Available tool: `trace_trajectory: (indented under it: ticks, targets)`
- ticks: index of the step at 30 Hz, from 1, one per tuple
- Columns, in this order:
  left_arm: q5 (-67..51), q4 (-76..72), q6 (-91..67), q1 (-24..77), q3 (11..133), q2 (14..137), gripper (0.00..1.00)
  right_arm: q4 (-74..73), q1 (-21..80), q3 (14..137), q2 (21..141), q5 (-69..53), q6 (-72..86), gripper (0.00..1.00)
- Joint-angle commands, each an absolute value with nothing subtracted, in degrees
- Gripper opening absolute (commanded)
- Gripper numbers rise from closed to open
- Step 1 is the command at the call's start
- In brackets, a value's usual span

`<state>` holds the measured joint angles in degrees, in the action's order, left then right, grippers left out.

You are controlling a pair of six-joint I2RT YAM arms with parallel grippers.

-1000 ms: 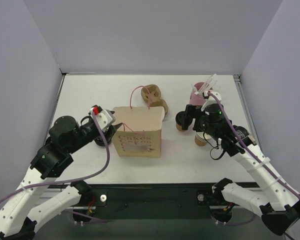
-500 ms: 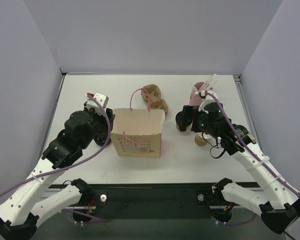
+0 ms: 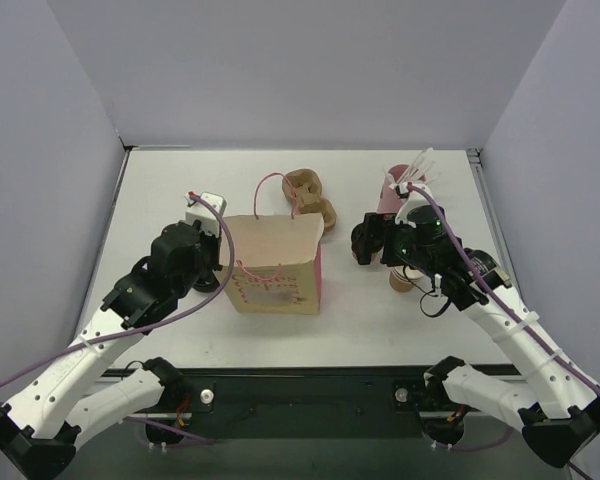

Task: Pack the takeout coffee

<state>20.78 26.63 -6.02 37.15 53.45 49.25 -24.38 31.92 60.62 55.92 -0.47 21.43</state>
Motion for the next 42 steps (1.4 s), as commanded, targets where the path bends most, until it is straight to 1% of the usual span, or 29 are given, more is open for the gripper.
trace_trajectory:
  ticks: [1,2,10,11,13,14,15,18,19,23,28,31,32,34,35,37,41,42]
  targets:
    - [20.3,27.7,-6.6,37.3,54.0,47.7,0.03,-23.2,32.1,62.0,57.4,-0.2,21.3,0.98]
    - [20.0,27.9,-6.6,37.3,54.1,47.4,0.00,-22.6,32.0,62.6,57.9,-0.2,21.1,0.98]
    - [17.8,30.7,-7.8,37.3,54.2,46.1,0.00,-19.3,27.2,75.9,74.3,1.8,20.9,0.98]
    - [17.2,30.5,-8.4,37.3,54.1,45.8,0.04,-18.8,26.8,77.2,77.7,1.8,20.7,0.98]
    - [15.5,30.4,-10.3,37.4,54.2,45.0,0.30,-16.1,26.5,80.4,81.3,1.7,19.6,0.98]
    - [15.6,30.6,-11.1,37.4,54.1,44.6,0.39,-15.2,26.4,81.3,84.8,1.6,19.3,0.99]
    - [15.7,30.4,-11.6,37.4,53.7,43.3,0.57,-14.2,26.3,82.4,86.8,1.3,18.6,1.00]
    - [17.5,28.7,-13.4,37.4,53.6,40.1,0.78,-14.5,25.8,89.4,94.7,1.1,17.8,1.00]
    - [18.2,28.1,-14.2,37.4,53.7,39.3,0.79,-14.4,25.8,91.0,96.5,1.3,16.8,1.00]
    - [21.6,26.5,-17.6,37.4,53.7,35.1,0.82,-14.2,25.3,99.9,104.8,2.3,14.0,1.00]
    - [22.6,36.2,-25.7,37.4,58.7,33.7,0.82,-14.2,25.2,103.4,109.9,-0.7,12.9,1.00]
    - [22.9,39.6,-29.3,37.4,59.8,31.9,0.83,-13.8,25.2,105.1,112.9,-3.7,11.7,0.93]
    - [22.1,39.9,-29.5,37.4,60.2,31.5,0.82,-13.6,25.2,105.5,113.8,-4.0,11.6,0.89]
    - [21.0,41.7,-27.9,37.4,60.9,31.0,0.83,-13.3,25.2,106.3,115.9,-4.0,11.7,0.86]
    - [21.1,42.8,-27.7,37.4,62.0,31.5,0.82,-13.1,25.2,106.3,116.4,-4.3,12.1,0.84]
    - [21.2,46.8,-27.2,37.4,63.4,32.4,0.82,-13.0,25.2,107.2,118.4,-6.1,12.6,0.81]
    - [19.4,50.5,-26.7,37.4,66.2,34.6,0.82,-13.6,25.4,109.3,121.5,-9.0,13.9,0.71]
    - [19.3,51.1,-26.9,37.4,66.4,34.9,0.82,-13.7,25.4,109.9,122.7,-9.6,13.9,0.70]
